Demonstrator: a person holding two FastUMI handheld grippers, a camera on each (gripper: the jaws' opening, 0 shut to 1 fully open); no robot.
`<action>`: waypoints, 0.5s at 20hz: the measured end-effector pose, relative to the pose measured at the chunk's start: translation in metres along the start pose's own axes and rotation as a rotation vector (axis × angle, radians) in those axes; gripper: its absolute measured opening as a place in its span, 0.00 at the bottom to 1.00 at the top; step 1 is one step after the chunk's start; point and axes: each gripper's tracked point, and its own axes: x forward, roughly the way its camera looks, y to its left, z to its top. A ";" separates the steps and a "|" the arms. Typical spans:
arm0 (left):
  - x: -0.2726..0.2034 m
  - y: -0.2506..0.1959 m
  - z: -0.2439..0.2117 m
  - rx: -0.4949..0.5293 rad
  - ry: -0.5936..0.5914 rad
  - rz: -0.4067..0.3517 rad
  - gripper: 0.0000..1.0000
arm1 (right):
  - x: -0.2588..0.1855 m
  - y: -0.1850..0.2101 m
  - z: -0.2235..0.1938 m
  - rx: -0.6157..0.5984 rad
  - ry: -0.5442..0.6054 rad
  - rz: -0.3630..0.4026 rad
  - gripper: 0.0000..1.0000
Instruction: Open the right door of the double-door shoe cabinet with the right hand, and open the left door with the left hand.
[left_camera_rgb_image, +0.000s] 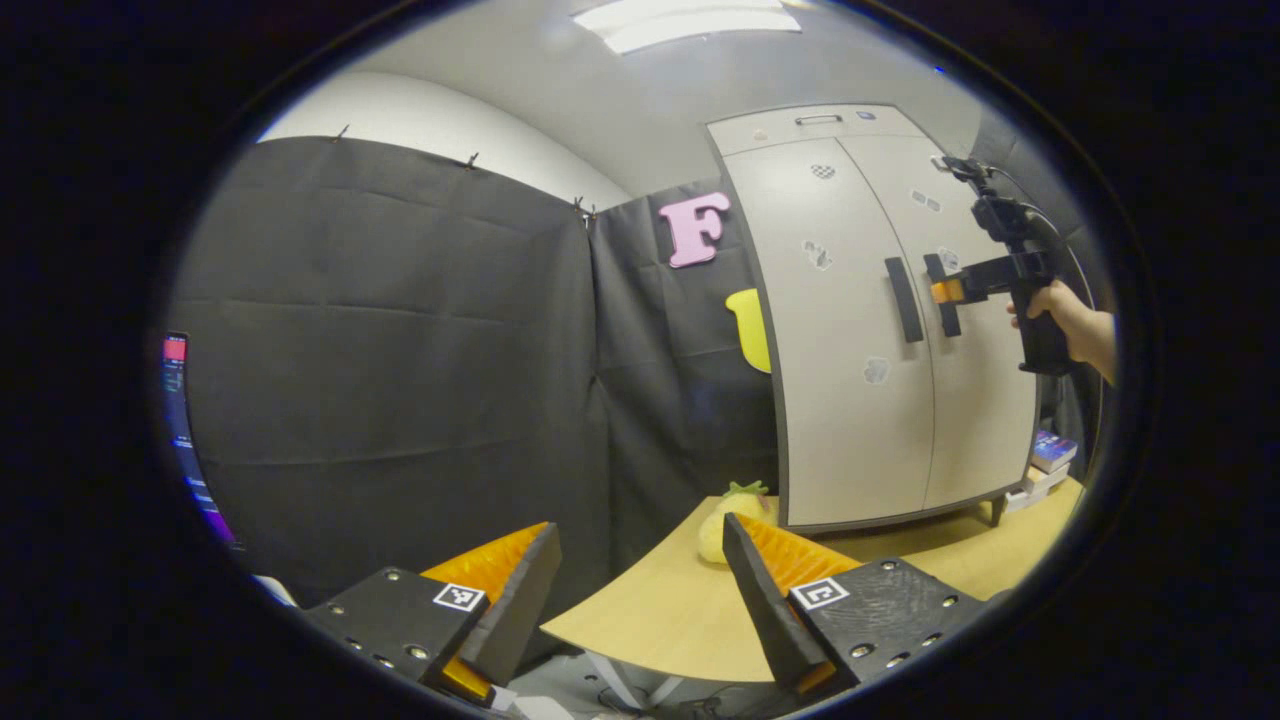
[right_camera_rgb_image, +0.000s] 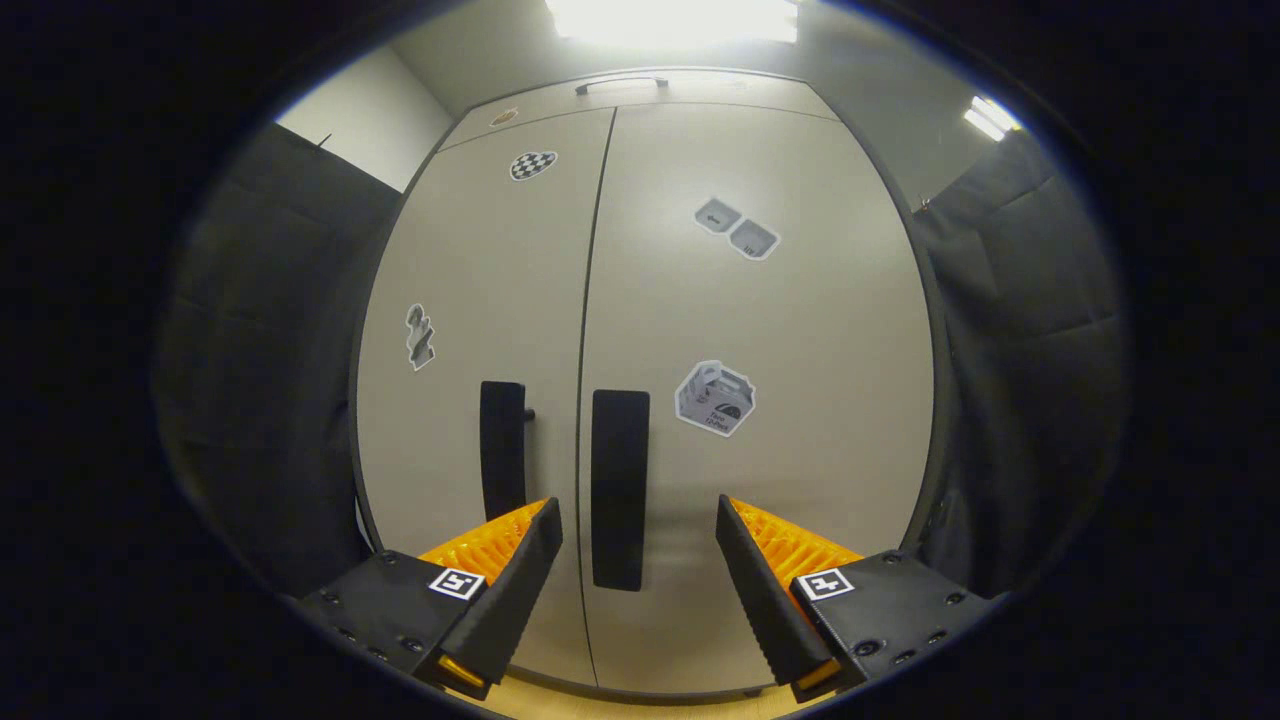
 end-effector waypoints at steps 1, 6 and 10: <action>0.000 0.000 -0.001 -0.001 0.006 0.001 0.95 | 0.006 0.000 -0.001 -0.006 0.008 -0.006 0.96; -0.001 0.000 -0.002 -0.004 0.010 -0.005 0.94 | 0.026 0.008 -0.002 0.023 0.030 -0.027 0.64; 0.000 0.000 -0.001 -0.006 0.006 -0.007 0.94 | 0.039 0.014 -0.011 0.015 0.101 -0.028 0.52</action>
